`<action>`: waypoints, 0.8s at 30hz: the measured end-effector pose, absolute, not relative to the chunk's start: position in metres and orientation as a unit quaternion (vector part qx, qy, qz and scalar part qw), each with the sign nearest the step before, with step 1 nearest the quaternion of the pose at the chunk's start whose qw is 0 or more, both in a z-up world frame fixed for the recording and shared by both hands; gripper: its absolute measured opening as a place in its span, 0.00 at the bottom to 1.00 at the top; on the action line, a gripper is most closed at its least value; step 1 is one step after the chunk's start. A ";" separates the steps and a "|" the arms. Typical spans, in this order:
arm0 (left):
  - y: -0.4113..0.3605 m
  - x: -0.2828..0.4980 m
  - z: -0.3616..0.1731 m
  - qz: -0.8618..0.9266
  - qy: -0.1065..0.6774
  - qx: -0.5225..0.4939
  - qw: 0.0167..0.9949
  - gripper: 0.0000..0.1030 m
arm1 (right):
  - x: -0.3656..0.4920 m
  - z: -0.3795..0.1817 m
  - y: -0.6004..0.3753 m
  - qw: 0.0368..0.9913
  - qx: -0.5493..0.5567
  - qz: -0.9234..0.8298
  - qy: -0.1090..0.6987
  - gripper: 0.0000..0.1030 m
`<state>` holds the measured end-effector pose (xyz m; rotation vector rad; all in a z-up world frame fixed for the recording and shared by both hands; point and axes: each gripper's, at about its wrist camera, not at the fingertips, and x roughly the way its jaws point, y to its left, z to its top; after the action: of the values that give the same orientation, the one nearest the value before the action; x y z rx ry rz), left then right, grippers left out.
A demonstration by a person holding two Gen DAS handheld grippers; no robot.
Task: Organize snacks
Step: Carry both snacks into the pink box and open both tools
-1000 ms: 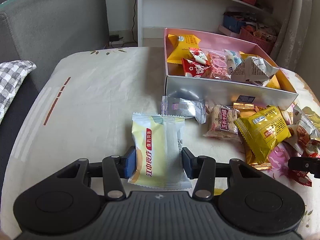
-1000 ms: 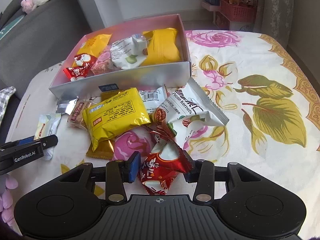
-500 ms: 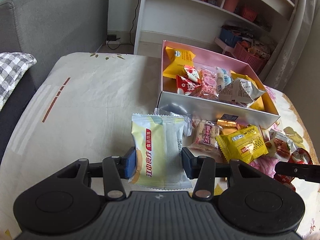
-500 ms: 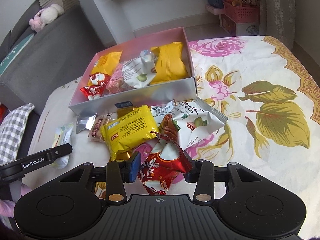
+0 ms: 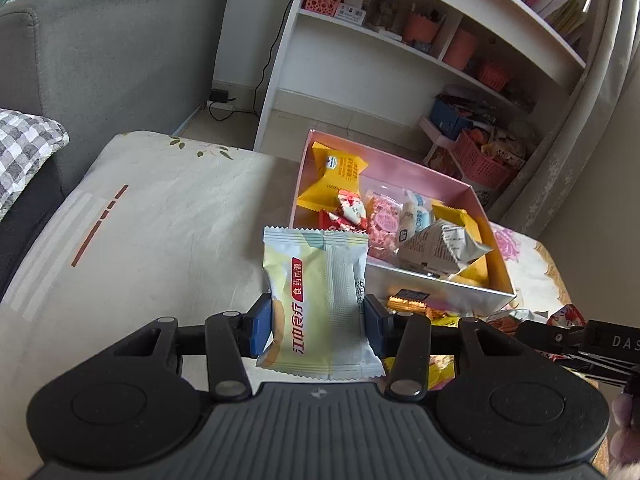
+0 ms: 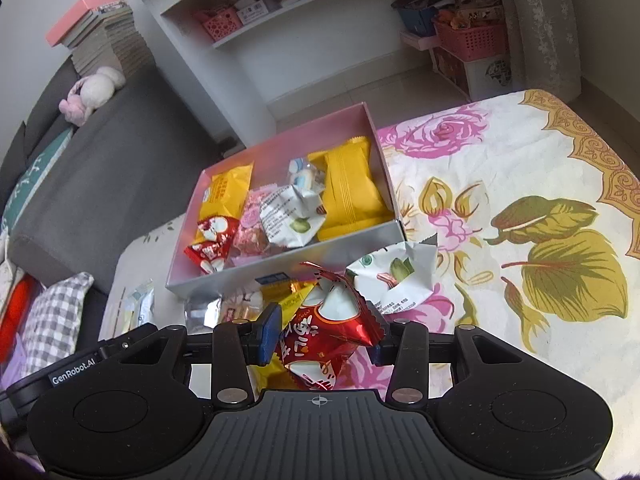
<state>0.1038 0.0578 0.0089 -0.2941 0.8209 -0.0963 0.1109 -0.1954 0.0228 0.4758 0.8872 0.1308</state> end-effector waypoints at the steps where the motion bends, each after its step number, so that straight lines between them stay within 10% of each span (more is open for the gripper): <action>1: 0.056 0.104 0.011 -0.048 0.394 -0.148 0.906 0.42 | 0.112 0.024 -0.195 0.875 0.232 0.062 0.421 0.40; 24: 0.011 0.146 0.016 -0.087 0.336 -0.074 0.935 0.42 | 0.198 0.026 -0.202 0.891 0.263 0.093 0.359 0.40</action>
<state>0.1462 0.0109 0.0157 -0.1513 0.6878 -0.1787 0.1976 -0.2024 0.0263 0.5455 0.7455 0.1927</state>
